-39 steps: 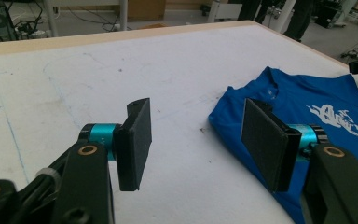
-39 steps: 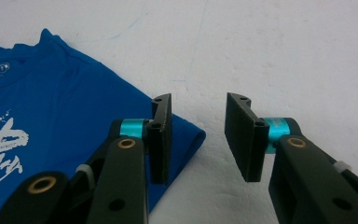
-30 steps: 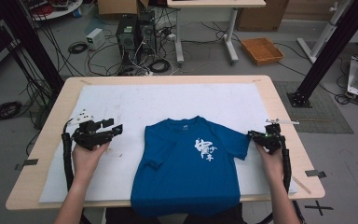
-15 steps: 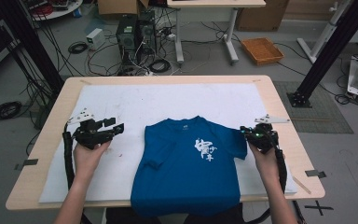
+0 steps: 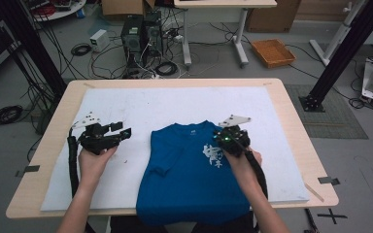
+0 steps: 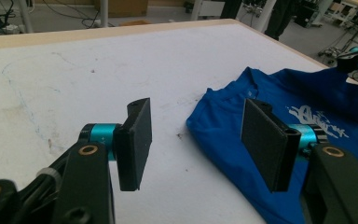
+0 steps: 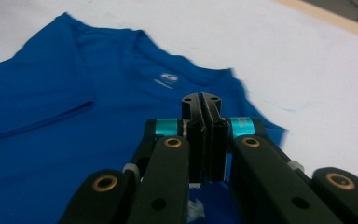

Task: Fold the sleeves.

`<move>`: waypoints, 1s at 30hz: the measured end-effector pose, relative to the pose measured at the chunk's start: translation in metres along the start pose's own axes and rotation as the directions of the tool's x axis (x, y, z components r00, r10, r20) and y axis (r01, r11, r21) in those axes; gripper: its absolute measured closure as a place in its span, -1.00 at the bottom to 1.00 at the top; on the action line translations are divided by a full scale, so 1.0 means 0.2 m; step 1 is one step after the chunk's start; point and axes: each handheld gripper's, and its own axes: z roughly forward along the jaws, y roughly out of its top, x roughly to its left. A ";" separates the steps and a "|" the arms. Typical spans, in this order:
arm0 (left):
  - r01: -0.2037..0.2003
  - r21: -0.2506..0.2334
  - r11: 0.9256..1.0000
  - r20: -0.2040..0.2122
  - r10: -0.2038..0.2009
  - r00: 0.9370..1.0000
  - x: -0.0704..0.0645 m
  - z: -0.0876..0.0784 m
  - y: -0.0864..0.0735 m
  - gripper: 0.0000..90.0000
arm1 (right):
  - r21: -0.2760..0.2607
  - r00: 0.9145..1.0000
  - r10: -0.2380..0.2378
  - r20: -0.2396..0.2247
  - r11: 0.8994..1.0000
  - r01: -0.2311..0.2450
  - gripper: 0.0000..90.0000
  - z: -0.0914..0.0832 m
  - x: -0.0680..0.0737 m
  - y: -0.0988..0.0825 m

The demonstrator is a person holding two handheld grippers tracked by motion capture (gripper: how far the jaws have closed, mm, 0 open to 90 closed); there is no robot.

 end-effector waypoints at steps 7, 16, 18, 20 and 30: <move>-0.001 0.003 1.000 0.013 0.001 1.000 -0.01 0.00 0.00 -0.04 | -0.027 0.998 0.017 -0.052 0.999 -0.019 0.70 0.03 0.00 -0.01; -0.006 -0.001 1.000 0.015 0.006 1.000 -0.03 0.02 0.00 -0.04 | -0.100 0.995 0.080 -0.067 0.991 -0.086 0.44 -0.11 -0.18 -0.18; -0.011 -0.004 1.000 0.022 0.011 1.000 -0.04 0.02 0.00 -0.04 | -0.113 0.994 0.096 -0.061 0.988 -0.102 0.35 -0.13 -0.21 -0.22; -0.021 -0.005 1.000 0.025 0.021 0.999 -0.05 0.03 0.00 -0.04 | -0.135 0.991 0.118 -0.058 0.983 -0.125 0.26 -0.14 -0.25 -0.27; -0.062 0.017 0.998 0.015 0.061 0.998 -0.07 0.02 0.00 -0.05 | -0.222 0.986 0.161 -0.044 0.961 -0.167 -0.09 -0.22 -0.40 -0.32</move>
